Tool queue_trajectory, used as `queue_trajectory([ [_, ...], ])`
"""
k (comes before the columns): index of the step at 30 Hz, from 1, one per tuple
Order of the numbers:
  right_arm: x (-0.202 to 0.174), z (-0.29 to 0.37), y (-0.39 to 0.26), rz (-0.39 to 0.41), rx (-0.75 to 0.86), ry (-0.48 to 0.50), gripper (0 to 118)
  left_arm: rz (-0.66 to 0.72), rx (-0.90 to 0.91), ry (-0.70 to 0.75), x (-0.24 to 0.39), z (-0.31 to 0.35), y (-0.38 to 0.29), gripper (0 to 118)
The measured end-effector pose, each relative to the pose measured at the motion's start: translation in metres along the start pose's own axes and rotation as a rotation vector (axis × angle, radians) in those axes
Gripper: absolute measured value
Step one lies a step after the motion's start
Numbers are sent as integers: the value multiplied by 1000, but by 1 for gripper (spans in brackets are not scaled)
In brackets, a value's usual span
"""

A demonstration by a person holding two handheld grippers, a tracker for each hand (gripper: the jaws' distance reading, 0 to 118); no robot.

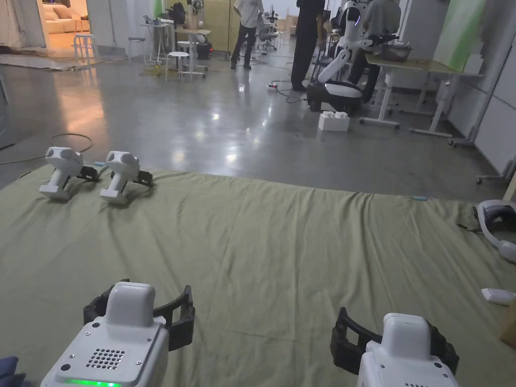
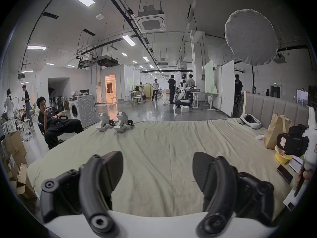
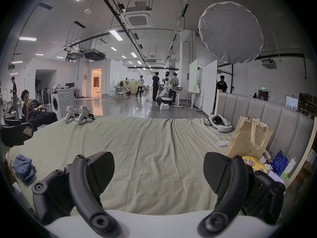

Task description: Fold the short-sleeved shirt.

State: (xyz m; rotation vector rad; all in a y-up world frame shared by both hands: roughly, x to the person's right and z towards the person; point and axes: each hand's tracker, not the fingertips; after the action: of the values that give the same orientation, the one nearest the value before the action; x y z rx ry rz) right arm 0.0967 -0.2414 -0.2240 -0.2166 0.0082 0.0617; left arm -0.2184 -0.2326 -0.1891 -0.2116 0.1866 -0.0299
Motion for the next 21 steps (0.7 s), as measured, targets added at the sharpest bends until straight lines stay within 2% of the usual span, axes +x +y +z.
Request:
queue_trajectory([
  [6,2,1,7,-13,19,-3,109,53,7,-29,-4,-2,3,97],
  [10,3,-3,10,-25,22,30,109,73,12,-19,-6,-5,4,97],
  [17,-6,-16,10,-11,-9,-89,109,102,17,-19,-13,-8,5,97],
  [21,-6,-17,12,-15,-7,-75,109,92,22,-3,-16,-8,5,100],
])
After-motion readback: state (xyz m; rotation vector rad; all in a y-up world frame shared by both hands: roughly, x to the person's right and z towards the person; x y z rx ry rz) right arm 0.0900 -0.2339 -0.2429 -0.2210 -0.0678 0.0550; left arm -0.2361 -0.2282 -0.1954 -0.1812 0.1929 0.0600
